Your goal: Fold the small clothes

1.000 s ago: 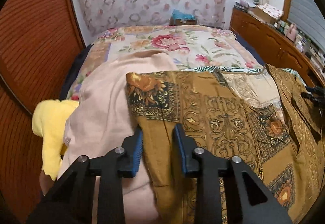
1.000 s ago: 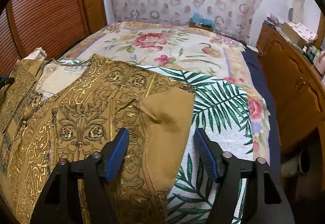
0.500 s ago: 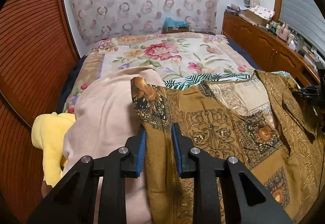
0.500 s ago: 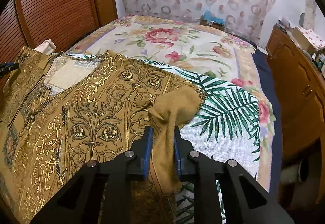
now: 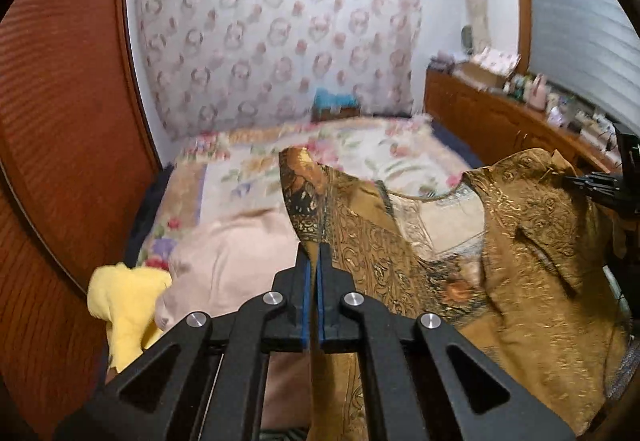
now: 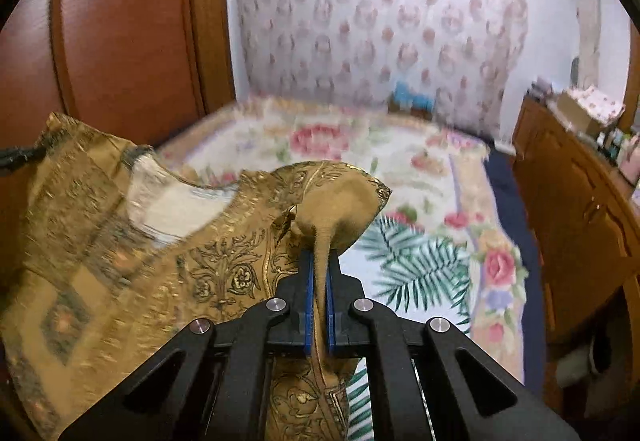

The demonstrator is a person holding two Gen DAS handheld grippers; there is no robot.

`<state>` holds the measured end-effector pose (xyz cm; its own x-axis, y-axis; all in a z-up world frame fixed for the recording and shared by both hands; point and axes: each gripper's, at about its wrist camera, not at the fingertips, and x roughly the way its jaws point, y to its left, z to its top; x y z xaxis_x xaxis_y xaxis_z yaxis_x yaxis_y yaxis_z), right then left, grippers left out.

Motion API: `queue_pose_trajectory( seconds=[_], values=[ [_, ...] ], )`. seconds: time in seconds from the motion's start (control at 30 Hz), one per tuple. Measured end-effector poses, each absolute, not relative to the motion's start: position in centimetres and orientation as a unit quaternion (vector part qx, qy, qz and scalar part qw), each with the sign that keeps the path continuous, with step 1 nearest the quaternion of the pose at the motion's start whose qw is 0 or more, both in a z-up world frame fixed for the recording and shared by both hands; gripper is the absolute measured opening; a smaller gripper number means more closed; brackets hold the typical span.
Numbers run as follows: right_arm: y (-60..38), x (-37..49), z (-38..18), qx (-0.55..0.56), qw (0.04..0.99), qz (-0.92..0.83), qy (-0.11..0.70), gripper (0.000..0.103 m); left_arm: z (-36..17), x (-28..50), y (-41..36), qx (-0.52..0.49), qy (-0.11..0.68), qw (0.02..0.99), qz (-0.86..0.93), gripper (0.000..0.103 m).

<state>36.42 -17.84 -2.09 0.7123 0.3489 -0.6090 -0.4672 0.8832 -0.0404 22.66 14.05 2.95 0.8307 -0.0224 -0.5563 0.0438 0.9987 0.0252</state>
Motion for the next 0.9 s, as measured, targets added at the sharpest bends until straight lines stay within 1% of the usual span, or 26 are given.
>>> queue_pose_trajectory(
  seconds=[0.2,0.37,0.57,0.67,0.8,0.9],
  values=[
    [-19.2,28.9,1.9,-0.093,0.932,0.228,0.267,0.004,5.7,16.7,13.8,0.021,0.245,0.969,-0.029,0.003],
    [-21.2,21.5,2.5,-0.087,0.938,0.225,0.25,0.004,5.1,10.7,13.8,0.012,0.228,0.973,-0.041,0.003],
    [-23.6,12.6,-2.1,-0.081,0.928,0.22,0.289,0.004,0.3,3.5,14.8,-0.024,0.255,0.966,-0.04,0.003],
    [-25.2,9.0,-4.6,-0.059,0.921,0.219,0.317,0.004,-3.3,0.7,15.7,-0.042,0.287,0.956,-0.035,0.003],
    [-26.7,6.6,-7.5,-0.03,0.906,0.219,0.361,0.004,-7.0,-1.2,15.1,-0.044,0.315,0.946,-0.054,0.003],
    [-27.2,5.7,-8.6,-0.029,0.899,0.22,0.378,0.004,-8.2,-2.1,14.6,-0.033,0.323,0.944,-0.055,0.003]
  ],
)
